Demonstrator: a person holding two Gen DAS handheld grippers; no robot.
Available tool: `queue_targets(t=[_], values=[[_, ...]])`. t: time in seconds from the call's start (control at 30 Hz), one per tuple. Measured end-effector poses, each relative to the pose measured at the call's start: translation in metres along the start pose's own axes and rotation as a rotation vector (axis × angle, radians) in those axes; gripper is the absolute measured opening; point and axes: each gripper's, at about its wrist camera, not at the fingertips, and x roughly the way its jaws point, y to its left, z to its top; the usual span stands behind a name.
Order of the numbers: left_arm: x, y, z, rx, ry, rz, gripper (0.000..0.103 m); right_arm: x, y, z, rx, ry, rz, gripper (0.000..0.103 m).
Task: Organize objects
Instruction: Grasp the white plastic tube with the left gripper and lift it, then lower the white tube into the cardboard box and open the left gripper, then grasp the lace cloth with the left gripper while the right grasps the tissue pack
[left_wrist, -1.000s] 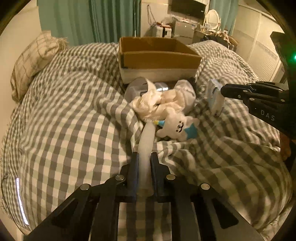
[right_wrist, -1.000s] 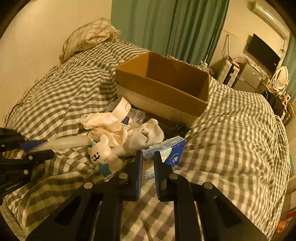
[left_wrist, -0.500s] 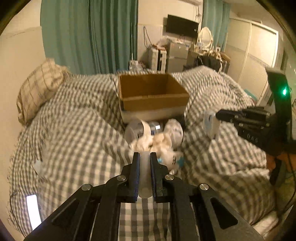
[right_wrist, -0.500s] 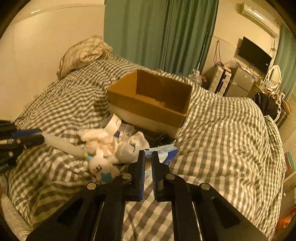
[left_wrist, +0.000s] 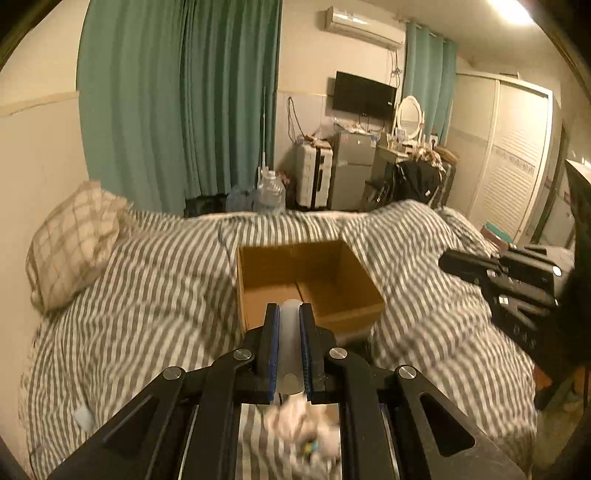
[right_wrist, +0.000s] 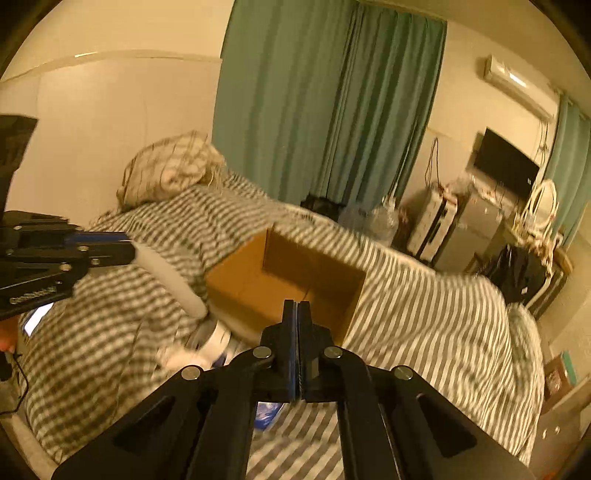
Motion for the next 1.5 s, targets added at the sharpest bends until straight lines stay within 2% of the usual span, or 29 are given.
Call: queue_targets(t=[0.13,0.23,0.37,0.5,0.57,0.6,0.63,0.67,0.7,0.77,0.83,0.9,1.0,1.1,1.27,1.4,1.5], values=[[0.035,0.001,0.021,-0.001,-0.014,-0.001,0.01,0.021,-0.004,0.007,0.01,-0.004,0.04,0.001],[0.067,0.002,0.03,-0.015,-0.009,0.002,0.01,0.051,-0.01,0.008,0.036,0.032,0.038,0.001],[0.113,0.002,0.025,-0.029,0.026,-0.012,0.01,0.087,-0.024,0.011,0.072,0.072,0.03,0.001],[0.15,0.005,0.009,-0.048,0.099,-0.029,0.014,0.119,-0.033,0.004,0.103,0.115,0.023,0.001],[0.16,0.004,0.003,-0.034,0.131,-0.014,0.019,0.13,-0.035,-0.004,0.11,0.139,0.022,0.01],[0.161,0.003,0.0,-0.027,0.143,-0.01,0.027,0.132,-0.036,-0.007,0.113,0.148,0.017,0.027],[0.161,0.003,-0.002,-0.024,0.149,-0.01,0.035,0.134,-0.038,-0.01,0.121,0.153,0.009,0.044],[0.159,0.004,-0.003,-0.025,0.15,-0.011,0.059,0.133,-0.04,-0.012,0.133,0.152,0.002,0.05],[0.154,0.005,-0.005,-0.033,0.139,-0.005,0.075,0.13,-0.044,-0.013,0.147,0.147,0.0,0.054],[0.143,0.008,-0.005,-0.05,0.118,0.007,0.076,0.122,-0.046,-0.014,0.156,0.142,0.0,0.055],[0.129,0.011,-0.005,-0.063,0.116,0.026,0.078,0.106,-0.049,-0.013,0.158,0.121,-0.015,0.063],[0.114,0.013,-0.006,-0.064,0.102,0.057,0.089,0.088,-0.05,-0.012,0.163,0.095,-0.021,0.072],[0.087,0.013,-0.015,-0.065,0.05,0.098,0.101,0.059,-0.046,-0.013,0.16,0.064,-0.025,0.083],[0.065,0.012,-0.033,-0.073,0.029,0.113,0.103,0.034,-0.04,-0.019,0.159,0.034,-0.027,0.094],[0.058,0.015,-0.077,-0.129,0.051,0.144,0.103,0.027,-0.025,-0.044,0.167,0.057,-0.01,0.095],[0.07,0.021,-0.107,-0.15,0.096,0.167,0.103,0.054,-0.01,-0.071,0.165,0.137,0.037,0.095],[0.083,0.023,-0.121,-0.14,0.145,0.187,0.103,0.086,0.006,-0.093,0.146,0.234,0.085,0.095]])
